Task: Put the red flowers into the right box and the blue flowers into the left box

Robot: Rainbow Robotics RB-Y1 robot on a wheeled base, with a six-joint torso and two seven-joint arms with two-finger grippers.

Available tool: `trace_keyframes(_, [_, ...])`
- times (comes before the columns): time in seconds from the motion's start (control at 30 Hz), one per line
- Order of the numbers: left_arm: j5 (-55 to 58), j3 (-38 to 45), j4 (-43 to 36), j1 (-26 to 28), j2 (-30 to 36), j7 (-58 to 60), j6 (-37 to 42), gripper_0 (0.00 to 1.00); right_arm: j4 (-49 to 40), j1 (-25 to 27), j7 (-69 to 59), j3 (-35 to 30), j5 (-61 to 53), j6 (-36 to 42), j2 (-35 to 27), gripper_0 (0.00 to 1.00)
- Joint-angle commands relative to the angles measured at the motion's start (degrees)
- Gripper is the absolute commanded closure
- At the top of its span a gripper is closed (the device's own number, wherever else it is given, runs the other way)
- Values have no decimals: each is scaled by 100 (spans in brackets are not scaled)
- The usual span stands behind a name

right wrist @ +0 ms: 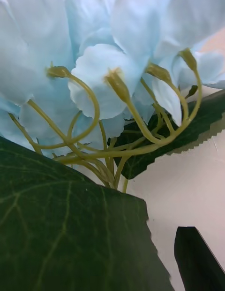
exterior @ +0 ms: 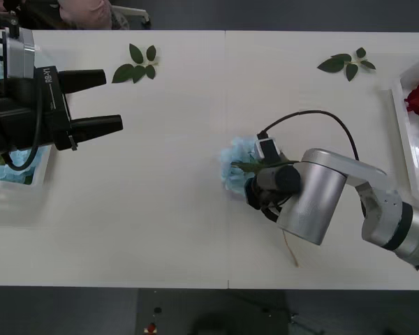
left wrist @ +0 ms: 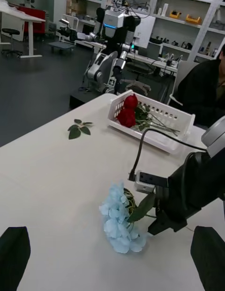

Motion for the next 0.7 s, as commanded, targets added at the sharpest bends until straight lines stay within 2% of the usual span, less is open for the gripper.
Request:
trace_keyframes(0.03, [43,-59,-31,-56,128,-195,16,0,239,-119,180,-92,40,-126,216,26])
trace_keyframes(0.17, [43,-59,-22,-56,128,-195,16,0,459,-207,250,-40,48,-161,296,26])
trace_keyframes(0.23, [43,-59,-31,-56,119,-203,25,0,556,-242,285,-22,48,-179,331,33])
trace_keyframes(0.33, [52,-59,-31,-56,128,-212,25,0,582,-242,329,-22,48,-232,339,53])
trace_keyframes(0.37, [52,-59,-31,-56,128,-212,25,0,591,-242,347,-22,48,-223,322,68])
trace_keyframes(0.43, [61,-59,-31,-56,119,-230,25,0,591,-251,364,-22,48,-232,296,80])
trace_keyframes(0.47, [52,-59,-22,-56,128,-235,25,0,591,-251,382,-31,40,-249,287,91])
trace_keyframes(0.5, [52,-59,-31,-56,128,-235,25,0,591,-251,399,-31,40,-267,269,97])
trace_keyframes(0.53, [61,-59,-22,-56,119,-235,16,0,591,-251,399,-22,40,-267,269,100])
trace_keyframes(0.7, [61,-59,-22,-56,128,-235,25,0,600,-286,426,-75,-31,-557,146,100])
